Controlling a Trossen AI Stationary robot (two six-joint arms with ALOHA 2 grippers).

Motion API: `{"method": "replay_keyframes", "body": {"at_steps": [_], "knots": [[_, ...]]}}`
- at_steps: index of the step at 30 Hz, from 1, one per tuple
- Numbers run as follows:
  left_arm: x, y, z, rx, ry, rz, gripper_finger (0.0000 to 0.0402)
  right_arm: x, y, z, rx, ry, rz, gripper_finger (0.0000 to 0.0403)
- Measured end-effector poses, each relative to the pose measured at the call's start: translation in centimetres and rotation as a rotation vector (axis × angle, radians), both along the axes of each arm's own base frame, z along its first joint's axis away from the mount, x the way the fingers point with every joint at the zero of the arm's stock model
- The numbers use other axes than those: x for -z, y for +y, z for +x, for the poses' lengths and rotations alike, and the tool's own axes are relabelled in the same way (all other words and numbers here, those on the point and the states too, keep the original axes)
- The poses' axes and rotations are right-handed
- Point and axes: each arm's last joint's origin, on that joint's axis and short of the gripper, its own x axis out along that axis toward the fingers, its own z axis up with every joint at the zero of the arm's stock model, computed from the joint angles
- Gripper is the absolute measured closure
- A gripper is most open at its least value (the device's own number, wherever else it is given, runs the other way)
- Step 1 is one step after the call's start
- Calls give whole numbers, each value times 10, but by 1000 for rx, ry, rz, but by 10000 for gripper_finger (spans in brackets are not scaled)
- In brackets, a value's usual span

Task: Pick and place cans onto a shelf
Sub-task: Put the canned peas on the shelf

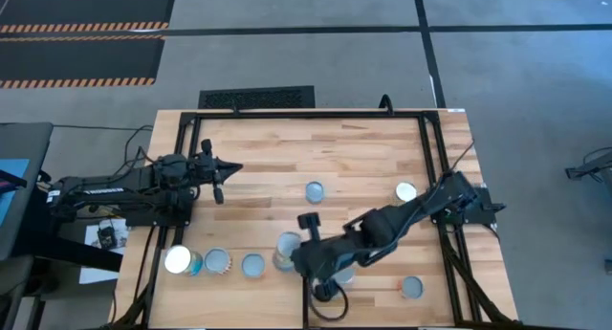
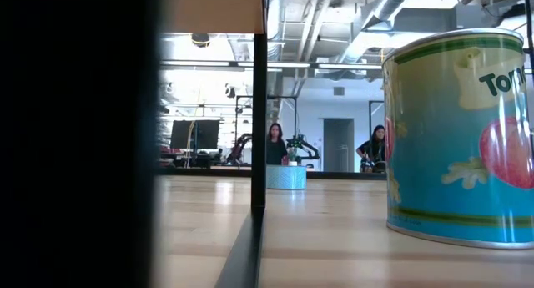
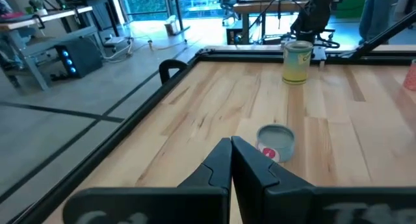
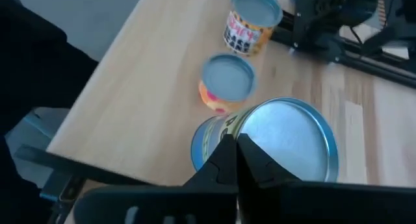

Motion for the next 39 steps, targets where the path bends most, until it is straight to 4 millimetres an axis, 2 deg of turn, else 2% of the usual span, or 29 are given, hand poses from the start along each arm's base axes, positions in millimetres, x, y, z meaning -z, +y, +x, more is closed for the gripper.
{"method": "replay_keyframes", "body": {"at_steps": [6, 21, 31, 39], "knots": [[1, 0, 0, -1, 8, -5, 401, 10, 5, 6, -7, 39, -15, 396], [1, 0, 0, 1, 12, -5, 401, 8, 5, 6, -47, 47, 41, 392], [1, 0, 0, 2, 13, -2, 401, 8, 5, 7, -48, 46, 47, 350], [1, 0, 0, 2, 14, -2, 402, 8, 5, 7, -48, 46, 47, 343]]}}
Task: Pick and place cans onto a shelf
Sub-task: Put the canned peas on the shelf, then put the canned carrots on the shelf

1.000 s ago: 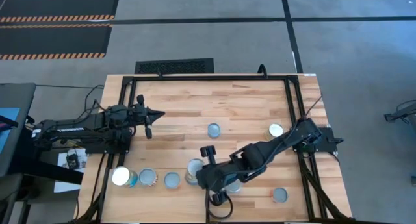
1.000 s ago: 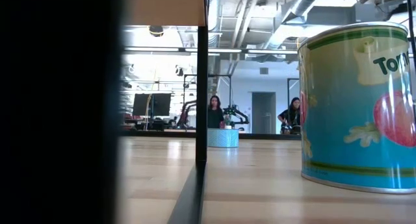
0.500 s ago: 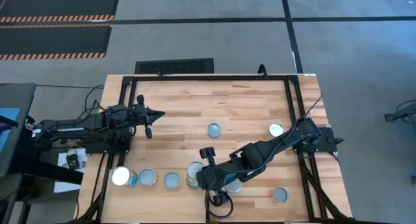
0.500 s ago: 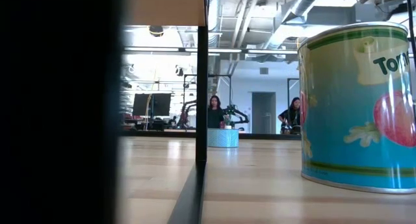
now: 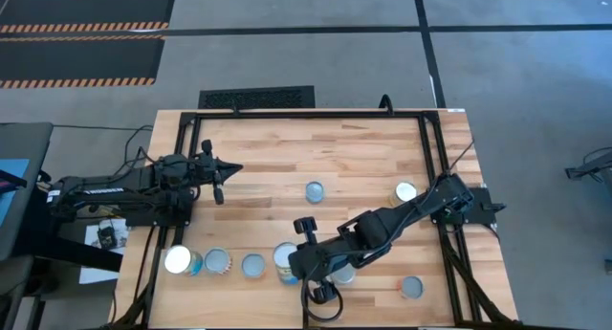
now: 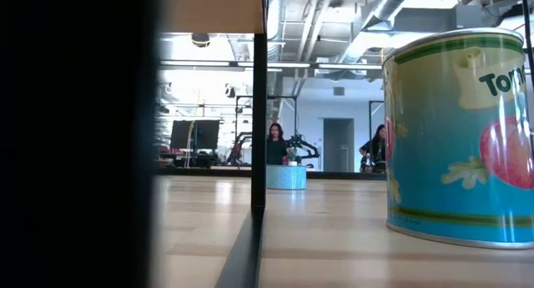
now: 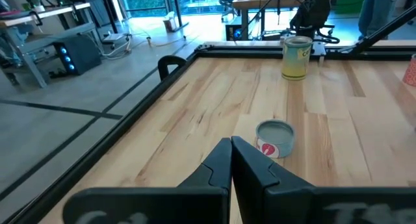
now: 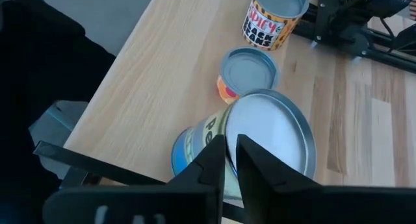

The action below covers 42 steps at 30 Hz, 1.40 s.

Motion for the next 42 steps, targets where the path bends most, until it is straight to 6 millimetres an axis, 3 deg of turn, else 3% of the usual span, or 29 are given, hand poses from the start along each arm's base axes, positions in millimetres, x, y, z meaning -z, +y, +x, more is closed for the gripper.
{"method": "replay_keyframes", "body": {"at_steps": [19, 27, 33, 36, 42], "knots": [[2, 0, 0, 1, 17, -3, 401, 15, 0, 15, -74, 10, 11, 347], [2, 0, 0, 0, 18, -5, 402, -11, 1, 2, -118, -103, -47, 378], [2, -1, 0, 18, 19, -10, 401, -29, -7, -27, -41, -70, -128, 396], [2, -1, 0, 35, 18, -14, 401, -22, -9, -33, -18, -55, -139, 398], [2, -1, 0, 40, 17, -14, 401, 12, -24, -42, 27, -69, -119, 399]]}}
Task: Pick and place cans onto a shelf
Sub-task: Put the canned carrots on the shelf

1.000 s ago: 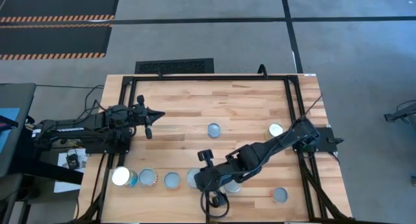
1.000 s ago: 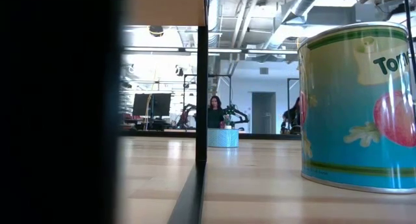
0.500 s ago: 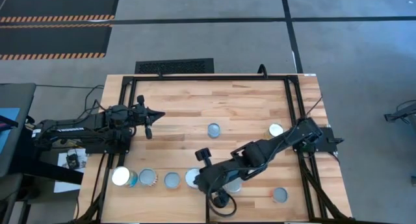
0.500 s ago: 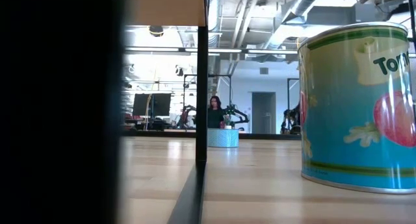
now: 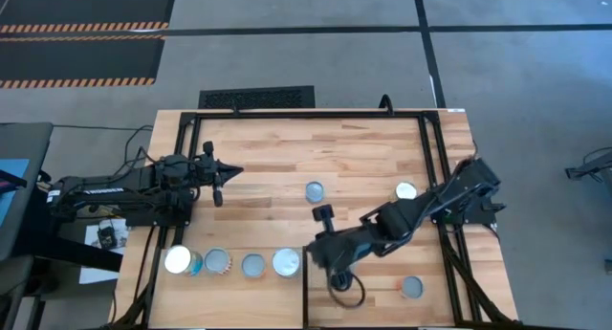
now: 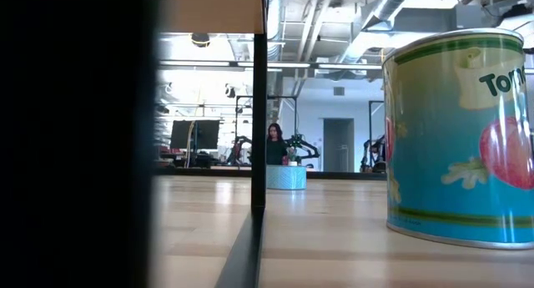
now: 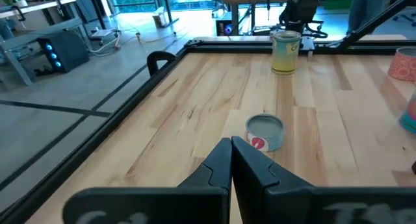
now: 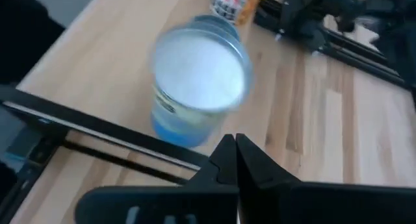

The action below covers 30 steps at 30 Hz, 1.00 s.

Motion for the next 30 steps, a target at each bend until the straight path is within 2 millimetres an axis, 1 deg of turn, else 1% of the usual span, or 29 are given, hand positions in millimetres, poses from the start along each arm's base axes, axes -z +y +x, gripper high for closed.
{"method": "replay_keyframes", "body": {"at_steps": [3, 9, 14, 16, 18, 20, 23, 27, 30], "knots": [[0, 0, 0, 0, 0, 0, 401, 11, -14, -13, 19, -84, 41, 400], [0, 0, 0, 3, 4, 10, 401, 34, -47, -56, 47, -268, 127, 401], [2, 0, 2, 3, 23, 9, 401, 71, -75, -85, 100, -349, 167, 402], [4, 1, 4, 3, 41, 6, 401, 85, -86, -96, 132, -348, 182, 401], [6, 1, 7, 3, 62, 3, 401, 95, -96, -107, 176, -319, 206, 400], [9, 1, 10, 4, 87, 0, 401, 99, -104, -121, 262, -259, 216, 400], [12, 2, 14, 4, 114, -5, 401, 96, -114, -141, 385, -173, 233, 400], [12, 3, 18, 2, 106, -10, 401, 85, -116, -163, 494, -55, 297, 396], [12, 3, 18, 1, 102, -9, 401, 83, -115, -174, 579, 76, 295, 392]]}}
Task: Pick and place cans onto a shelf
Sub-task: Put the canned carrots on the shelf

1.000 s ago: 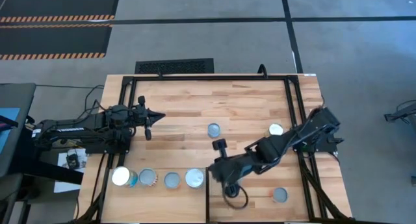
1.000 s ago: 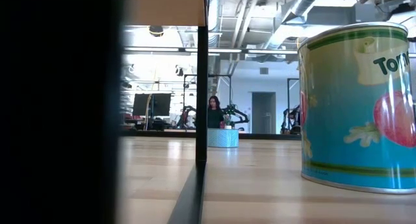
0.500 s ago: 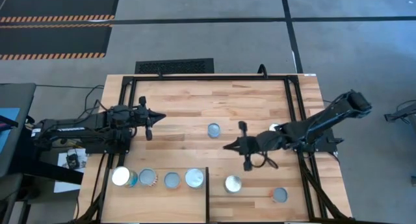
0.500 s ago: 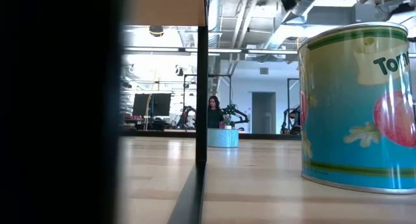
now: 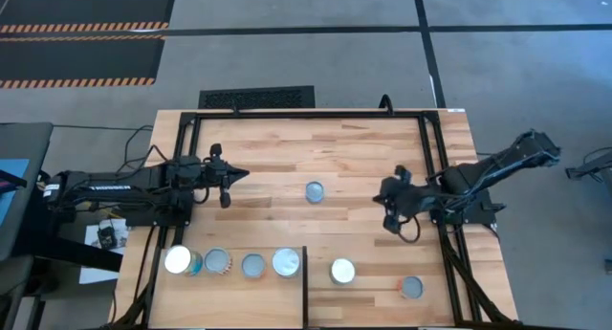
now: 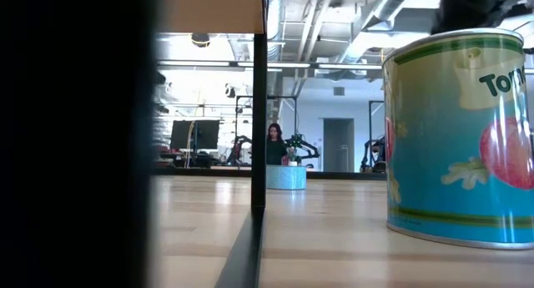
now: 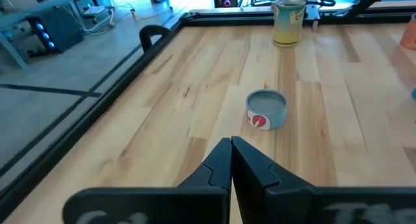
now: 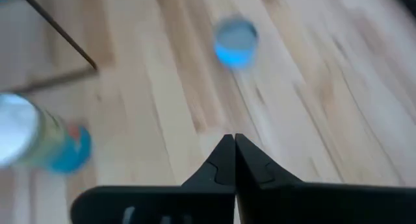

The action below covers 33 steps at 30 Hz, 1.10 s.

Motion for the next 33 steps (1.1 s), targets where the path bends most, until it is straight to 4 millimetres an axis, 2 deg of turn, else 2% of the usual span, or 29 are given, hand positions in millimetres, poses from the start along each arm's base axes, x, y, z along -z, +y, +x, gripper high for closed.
{"method": "replay_keyframes", "body": {"at_steps": [4, 8, 13, 18, 26, 33], "knots": [[0, 0, 0, -1, -1, -5, 401, -5, 6, -8, 97, 167, 33, 375], [0, 0, 0, -2, -1, -6, 401, -7, 11, -15, 212, 314, 39, 335], [0, 0, 0, 0, 1, 0, 401, 5, 16, -15, 316, 460, 72, 277], [0, 0, 0, 4, 4, 11, 401, 18, 16, -8, 362, 581, 0, 238], [0, 0, 0, 5, 5, 14, 401, 45, -1, 1, 398, 711, -64, 248], [0, -1, 0, 22, 6, 8, 401, 57, -14, 3, 352, 671, 0, 283]]}}
